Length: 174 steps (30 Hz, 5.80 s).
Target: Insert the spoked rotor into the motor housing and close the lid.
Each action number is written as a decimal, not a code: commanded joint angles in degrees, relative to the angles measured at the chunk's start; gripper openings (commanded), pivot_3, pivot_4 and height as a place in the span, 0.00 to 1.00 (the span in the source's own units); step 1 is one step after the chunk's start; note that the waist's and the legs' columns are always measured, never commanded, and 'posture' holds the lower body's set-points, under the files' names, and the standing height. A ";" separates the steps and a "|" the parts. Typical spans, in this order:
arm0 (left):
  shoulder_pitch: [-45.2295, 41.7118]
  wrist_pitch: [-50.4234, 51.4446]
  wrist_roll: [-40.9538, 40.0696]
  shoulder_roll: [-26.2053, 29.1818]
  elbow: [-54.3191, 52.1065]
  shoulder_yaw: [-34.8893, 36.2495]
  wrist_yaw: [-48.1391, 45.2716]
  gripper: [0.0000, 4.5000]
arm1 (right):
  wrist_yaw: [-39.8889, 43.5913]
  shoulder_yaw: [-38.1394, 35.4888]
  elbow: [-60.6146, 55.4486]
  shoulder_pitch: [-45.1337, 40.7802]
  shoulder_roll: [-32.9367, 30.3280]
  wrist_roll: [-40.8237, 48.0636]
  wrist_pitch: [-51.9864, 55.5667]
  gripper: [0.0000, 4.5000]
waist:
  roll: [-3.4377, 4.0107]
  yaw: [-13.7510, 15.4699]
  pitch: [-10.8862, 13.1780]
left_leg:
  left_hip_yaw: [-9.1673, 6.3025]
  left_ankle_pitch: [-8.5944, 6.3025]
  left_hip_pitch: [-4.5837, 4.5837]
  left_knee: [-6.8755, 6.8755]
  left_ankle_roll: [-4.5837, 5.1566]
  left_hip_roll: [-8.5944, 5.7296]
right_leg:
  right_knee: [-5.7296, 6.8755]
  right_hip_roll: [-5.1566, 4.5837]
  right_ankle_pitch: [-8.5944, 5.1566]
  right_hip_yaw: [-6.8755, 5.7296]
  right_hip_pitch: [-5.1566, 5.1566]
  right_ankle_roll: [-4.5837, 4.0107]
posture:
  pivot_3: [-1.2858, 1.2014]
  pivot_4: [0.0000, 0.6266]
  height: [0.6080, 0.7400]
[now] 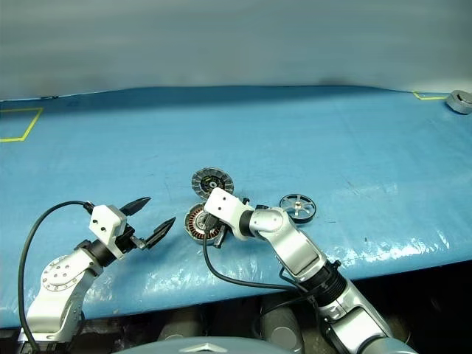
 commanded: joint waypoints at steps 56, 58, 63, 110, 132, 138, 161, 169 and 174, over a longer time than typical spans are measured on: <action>-1.64 0.22 -0.26 0.46 1.46 -2.17 -3.06 1.00 | -2.44 -22.23 -20.32 11.98 -27.51 1.88 16.85 0.58 | -0.10 0.79 0.09 | 0.06 -0.01 -0.32 0.00 0.01 -0.04 | -0.13 -0.03 0.00 0.05 -0.25 0.05 | 0.52 0.24 1.00; -1.65 0.17 -0.23 0.56 1.62 -2.16 -3.09 1.00 | -2.77 -21.89 -19.19 12.26 -27.17 1.98 16.86 0.58 | -0.11 0.79 0.10 | 0.06 -0.01 -0.32 0.02 0.01 -0.03 | -0.13 -0.02 0.01 0.05 -0.24 0.06 | 0.52 0.24 1.00; -1.82 0.54 0.51 1.06 1.65 -2.12 -2.74 1.00 | -3.36 -19.86 -16.67 12.07 -27.62 0.82 16.56 0.58 | -0.11 0.79 0.10 | 0.06 0.00 -0.30 0.09 0.01 -0.03 | -0.10 -0.02 0.01 0.05 -0.20 0.06 | 0.52 0.24 1.00; -3.18 -2.13 -3.02 6.45 4.46 -1.71 -14.91 1.00 | 7.00 -18.36 -24.25 8.71 -10.40 27.13 8.48 0.41 | -0.17 0.16 0.08 | -0.02 -0.01 -0.24 0.15 0.02 0.01 | -0.03 0.03 0.03 0.01 -0.10 0.07 | 0.52 0.24 1.00; -5.70 -13.96 -3.68 2.44 13.61 -2.12 -19.36 1.00 | 7.76 -7.73 -7.15 -0.44 -5.73 16.18 -4.09 0.41 | -0.16 0.18 0.09 | -0.03 -0.01 -0.25 0.18 0.01 0.00 | 0.01 0.02 0.07 0.00 -0.12 0.10 | 0.52 0.24 1.00; -4.74 -14.48 -3.53 1.93 13.73 -1.79 -18.68 1.00 | 8.24 -6.38 -6.26 -1.37 -6.58 13.24 -5.41 0.41 | -0.16 0.18 0.09 | -0.05 -0.01 -0.25 0.17 0.01 0.00 | 0.01 0.02 0.09 -0.01 -0.13 0.12 | 0.52 0.24 1.00; -3.77 -13.08 -3.72 3.00 13.14 -1.51 -18.09 1.00 | 7.85 -4.62 -3.71 -1.47 -7.12 5.88 -7.26 0.57 | -0.16 0.27 0.08 | -0.06 -0.01 -0.24 0.18 0.01 -0.01 | 0.02 0.01 0.08 -0.01 -0.11 0.11 | 0.52 0.24 1.00; -3.36 -12.87 -3.49 3.12 12.83 -1.43 -17.68 1.00 | 8.30 -5.03 -5.62 -0.90 -6.74 6.51 -7.89 0.91 | -0.15 0.15 0.09 | -0.06 -0.01 -0.24 0.18 0.01 0.00 | 0.02 0.02 0.08 -0.02 -0.12 0.11 | 0.52 0.24 1.00; -3.09 -12.71 -3.42 3.22 12.72 -1.35 -17.52 1.00 | 8.61 -5.63 -6.11 -0.65 -6.14 7.42 -7.41 0.91 | -0.15 0.15 0.09 | -0.06 -0.01 -0.24 0.18 0.01 0.00 | 0.02 0.02 0.08 -0.02 -0.11 0.11 | 0.52 0.24 1.00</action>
